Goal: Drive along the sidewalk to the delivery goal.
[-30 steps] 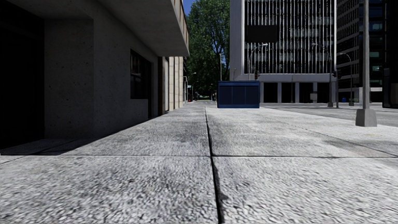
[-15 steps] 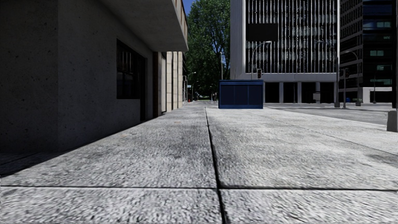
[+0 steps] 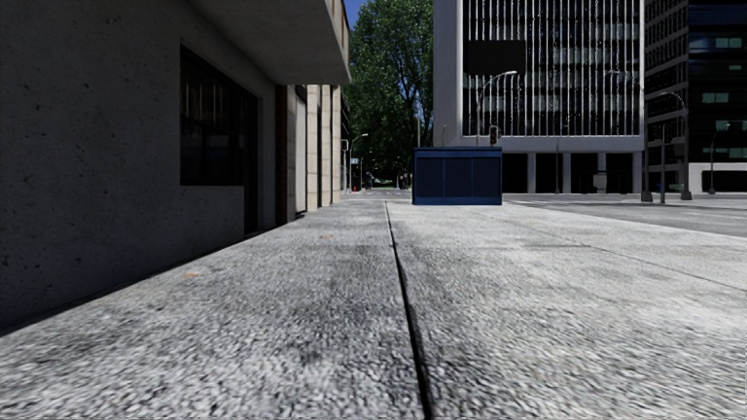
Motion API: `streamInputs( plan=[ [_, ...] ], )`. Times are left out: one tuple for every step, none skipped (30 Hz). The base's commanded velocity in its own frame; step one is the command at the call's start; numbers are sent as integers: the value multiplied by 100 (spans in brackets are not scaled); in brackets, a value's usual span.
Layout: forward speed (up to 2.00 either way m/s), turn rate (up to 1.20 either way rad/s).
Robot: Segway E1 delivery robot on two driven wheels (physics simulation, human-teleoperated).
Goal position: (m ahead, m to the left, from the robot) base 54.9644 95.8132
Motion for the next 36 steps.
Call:
streamInputs(
  plan=[
    [200, 0],
    [200, 0],
    [200, 0],
    [200, 0],
    [200, 0],
    [200, 0],
    [200, 0],
    [200, 0],
    [200, 0],
    [200, 0],
    [200, 0],
    [200, 0],
    [200, 0],
    [200, 0],
    [200, 0],
    [200, 0],
    [200, 0],
    [200, 0],
    [200, 0],
    [200, 0],
    [200, 0],
    [200, 0],
    [200, 0],
    [200, 0],
    [200, 0],
    [200, 0],
    [200, 0],
    [200, 0],
    [200, 0],
    [200, 0],
    [200, 0],
    [200, 0],
    [200, 0],
    [200, 0],
    [200, 0],
    [200, 0]
  ],
)
